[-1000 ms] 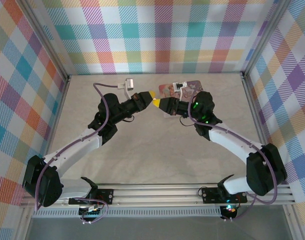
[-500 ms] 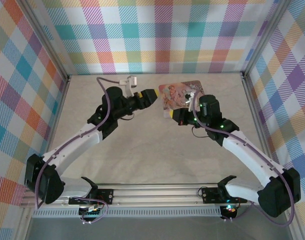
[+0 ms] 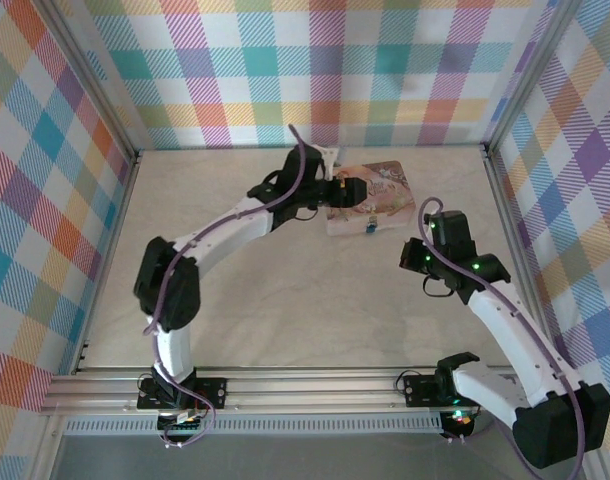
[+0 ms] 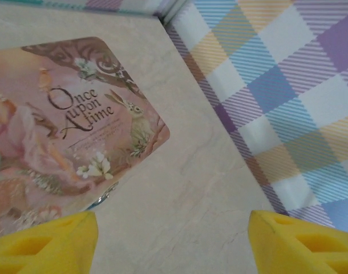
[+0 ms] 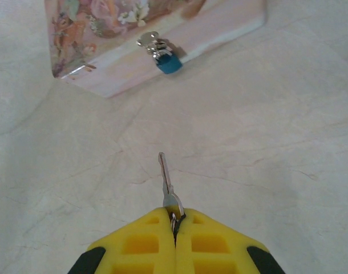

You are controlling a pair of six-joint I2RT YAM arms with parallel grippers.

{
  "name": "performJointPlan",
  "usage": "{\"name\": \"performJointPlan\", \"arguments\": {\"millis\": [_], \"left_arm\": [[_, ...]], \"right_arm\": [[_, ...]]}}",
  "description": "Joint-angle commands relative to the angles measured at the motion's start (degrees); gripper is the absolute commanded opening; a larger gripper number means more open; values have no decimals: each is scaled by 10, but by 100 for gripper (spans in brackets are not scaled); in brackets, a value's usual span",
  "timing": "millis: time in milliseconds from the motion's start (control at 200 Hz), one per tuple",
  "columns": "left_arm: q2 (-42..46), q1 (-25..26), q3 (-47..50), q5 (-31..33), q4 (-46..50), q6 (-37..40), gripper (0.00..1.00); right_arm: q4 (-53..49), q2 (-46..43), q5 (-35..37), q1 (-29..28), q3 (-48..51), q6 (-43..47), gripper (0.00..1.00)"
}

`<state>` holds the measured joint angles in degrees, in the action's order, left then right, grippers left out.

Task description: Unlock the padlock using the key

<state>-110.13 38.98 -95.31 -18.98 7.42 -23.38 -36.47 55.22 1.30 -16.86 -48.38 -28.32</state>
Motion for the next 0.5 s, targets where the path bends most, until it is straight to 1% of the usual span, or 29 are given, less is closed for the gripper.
{"name": "performJointPlan", "arguments": {"millis": [0,95,160,300,400,495], "left_arm": [[-57,12,-75,-16,58,39,70],[-116,18,-145,-19,89,50,70],[-155,23,-193,-10,124,62,70],[-225,27,-279,3,161,68,70],[-259,28,-320,16,184,69,70],[-275,28,-330,15,196,72,70]], "right_arm": [[-33,-16,21,4,9,-10,0],[-42,-23,28,6,11,-11,0],[-46,-26,30,6,12,-12,0],[-45,-29,28,6,16,-16,0],[-45,-28,28,6,17,-17,0],[-45,-29,29,7,17,-17,0]]}}
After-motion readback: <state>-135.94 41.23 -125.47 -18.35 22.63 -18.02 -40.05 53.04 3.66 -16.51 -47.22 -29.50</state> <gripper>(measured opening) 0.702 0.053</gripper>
